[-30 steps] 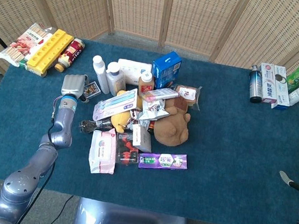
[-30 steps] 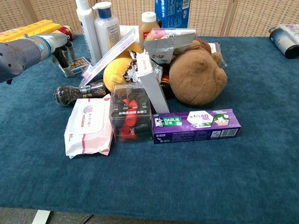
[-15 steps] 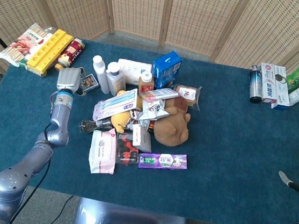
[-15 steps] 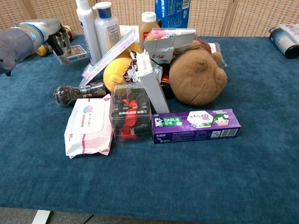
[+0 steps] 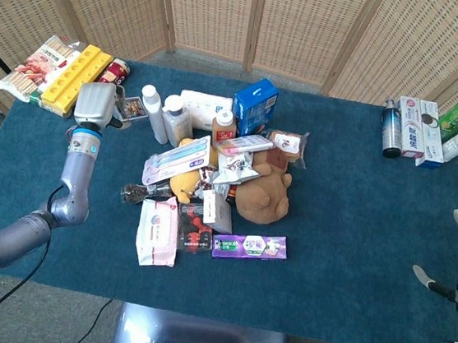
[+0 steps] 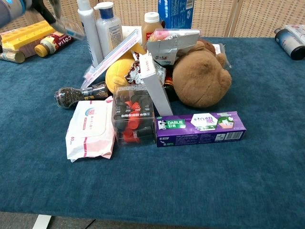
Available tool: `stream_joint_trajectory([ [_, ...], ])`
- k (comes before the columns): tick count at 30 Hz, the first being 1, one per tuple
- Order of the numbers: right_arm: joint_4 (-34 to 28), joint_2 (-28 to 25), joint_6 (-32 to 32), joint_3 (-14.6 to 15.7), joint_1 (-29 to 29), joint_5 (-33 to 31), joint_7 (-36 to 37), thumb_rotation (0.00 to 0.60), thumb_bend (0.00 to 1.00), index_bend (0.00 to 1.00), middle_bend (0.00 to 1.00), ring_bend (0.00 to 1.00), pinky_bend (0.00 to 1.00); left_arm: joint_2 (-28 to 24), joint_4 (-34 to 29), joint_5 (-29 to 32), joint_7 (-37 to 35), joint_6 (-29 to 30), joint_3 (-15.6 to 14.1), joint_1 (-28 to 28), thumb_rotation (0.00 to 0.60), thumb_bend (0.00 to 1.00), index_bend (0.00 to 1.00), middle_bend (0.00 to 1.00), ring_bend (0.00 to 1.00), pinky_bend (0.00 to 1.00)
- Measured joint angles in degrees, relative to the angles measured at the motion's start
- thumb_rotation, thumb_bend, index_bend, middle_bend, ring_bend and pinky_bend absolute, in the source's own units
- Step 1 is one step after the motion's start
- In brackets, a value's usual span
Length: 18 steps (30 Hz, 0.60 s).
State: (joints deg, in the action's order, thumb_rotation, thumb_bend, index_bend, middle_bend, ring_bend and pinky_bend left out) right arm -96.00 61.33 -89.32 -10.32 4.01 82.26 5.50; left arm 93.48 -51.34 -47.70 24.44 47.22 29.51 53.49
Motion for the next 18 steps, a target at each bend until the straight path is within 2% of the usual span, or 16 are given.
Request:
stream_joint_trajectory([
  [4, -1.06, -0.39, -0.99, 0.51, -0.33, 1.66, 0.16, 0.6, 0.0, 0.0, 0.0, 0.0, 0.0, -8.58, -15.75, 2.58, 4.31, 5.59, 0.95, -3.16, 0.6, 0.04, 0.64, 0.88, 0.93, 1.0],
  [10, -2.47, -0.86, -2.2, 1.13, -0.72, 3.57, 0.29, 0.6, 0.0, 0.0, 0.0, 0.0, 0.0, -22.56, -33.92, 6.74, 9.03, 13.61, 2.63, -7.83, 0.6, 0.04, 0.64, 0.88, 0.93, 1.0],
  [13, -2.94, -0.97, -2.51, 1.38, -0.87, 4.03, 0.2, 0.6, 0.0, 0.0, 0.0, 0.0, 0.0, -27.69, -38.9, 8.82, 10.09, 16.52, 3.17, -9.81, 0.6, 0.04, 0.64, 0.88, 0.93, 1.0],
  [18, -3.13, -0.95, -2.6, 1.51, -0.87, 4.27, -0.02, 0.6, 0.0, 0.0, 0.0, 0.0, 0.0, -31.07, -41.76, 10.69, 9.84, 18.21, 3.07, -10.98, 0.6, 0.03, 0.65, 0.89, 0.93, 1.0],
])
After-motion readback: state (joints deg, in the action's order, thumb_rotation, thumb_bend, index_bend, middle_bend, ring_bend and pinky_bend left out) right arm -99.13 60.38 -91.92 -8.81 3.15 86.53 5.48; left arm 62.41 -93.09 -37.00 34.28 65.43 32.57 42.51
